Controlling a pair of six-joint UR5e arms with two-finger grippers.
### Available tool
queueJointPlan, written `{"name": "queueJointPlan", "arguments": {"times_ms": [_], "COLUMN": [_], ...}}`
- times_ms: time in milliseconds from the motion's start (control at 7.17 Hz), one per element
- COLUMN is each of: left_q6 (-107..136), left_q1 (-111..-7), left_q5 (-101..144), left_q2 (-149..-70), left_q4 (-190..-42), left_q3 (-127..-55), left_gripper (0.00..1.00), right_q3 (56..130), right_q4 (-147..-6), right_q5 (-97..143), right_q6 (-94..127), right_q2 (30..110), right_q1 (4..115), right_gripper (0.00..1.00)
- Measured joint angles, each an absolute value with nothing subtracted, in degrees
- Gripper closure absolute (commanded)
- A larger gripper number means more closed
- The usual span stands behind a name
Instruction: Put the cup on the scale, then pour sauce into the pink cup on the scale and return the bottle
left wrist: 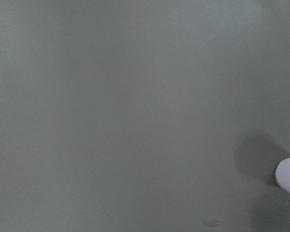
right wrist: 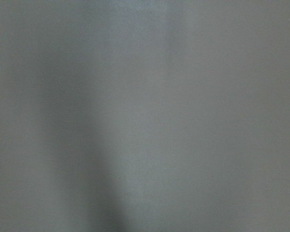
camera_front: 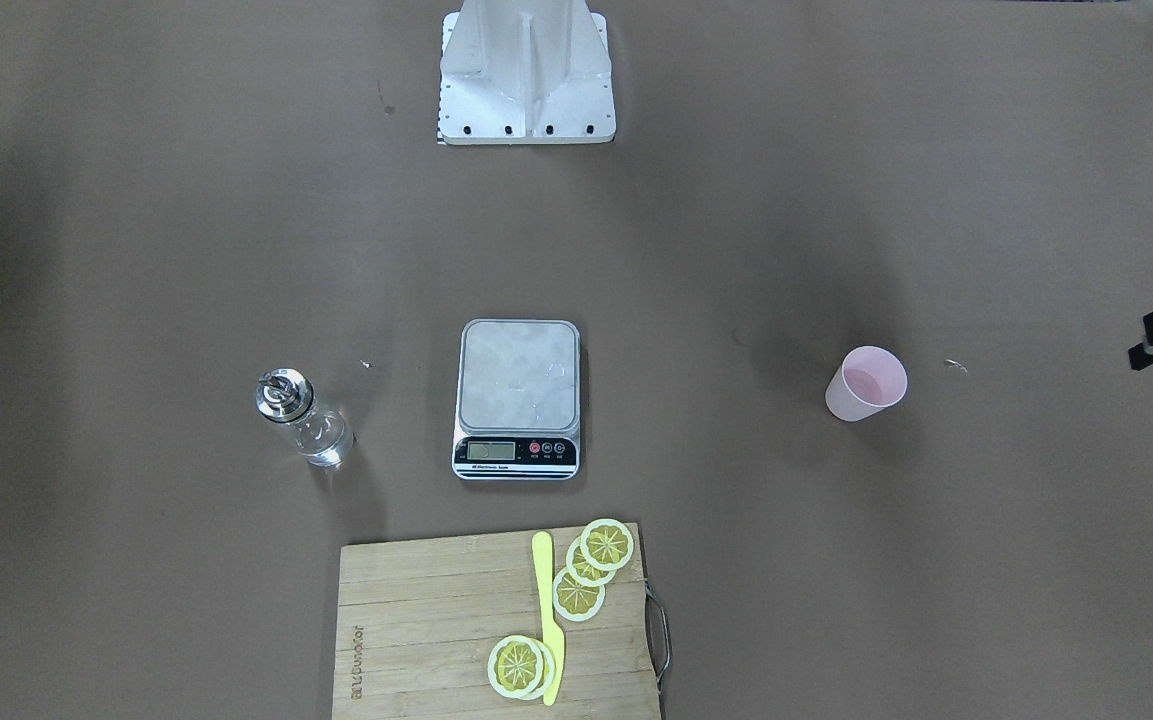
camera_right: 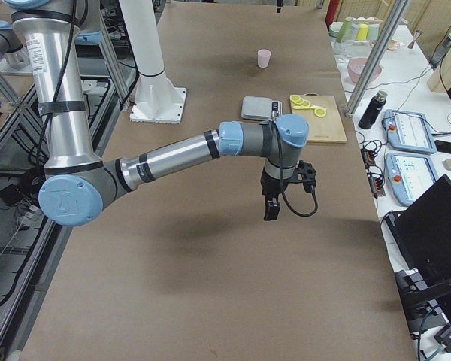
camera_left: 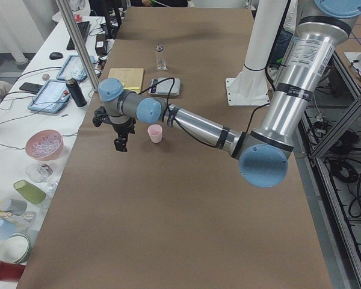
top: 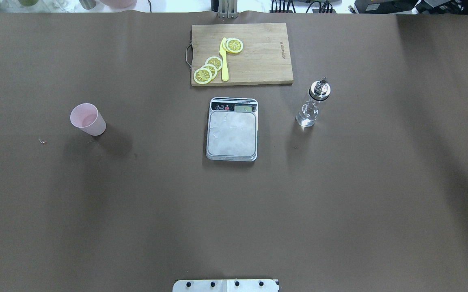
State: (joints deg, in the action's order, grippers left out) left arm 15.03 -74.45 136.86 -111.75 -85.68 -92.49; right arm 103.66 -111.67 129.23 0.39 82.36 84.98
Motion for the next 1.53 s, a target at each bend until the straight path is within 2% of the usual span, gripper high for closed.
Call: {"name": "queueJointPlan", "arguments": {"times_ms": [419, 837, 1256, 1535], "left_q6": [32.02, 32.47, 32.04, 32.16], "left_q1": [-63.21, -60.17, -59.45, -59.03], "left_q5": [136.37, 133.48, 132.14, 132.26], "left_q2": [-116.40, -114.13, -111.97, -111.86], "left_q4": [-84.94, -86.88, -92.41, -93.48], "left_q3": [-94.91, -94.89, -91.30, -89.70], "left_gripper": [0.01, 0.04, 0.32, 0.34], "right_q3": [103.20, 100.28, 100.10, 100.25], "right_q4": [-106.17, -102.90, -102.91, -102.94], "right_q5": [129.24, 129.31, 129.68, 129.67], "right_q6": [0.28, 0.52, 0.57, 0.53], "right_q2": [81.40, 81.30, 81.22, 81.07], "right_q1": [83.63, 83.42, 83.31, 83.25], "right_gripper": [0.00, 0.00, 0.00, 0.00]}}
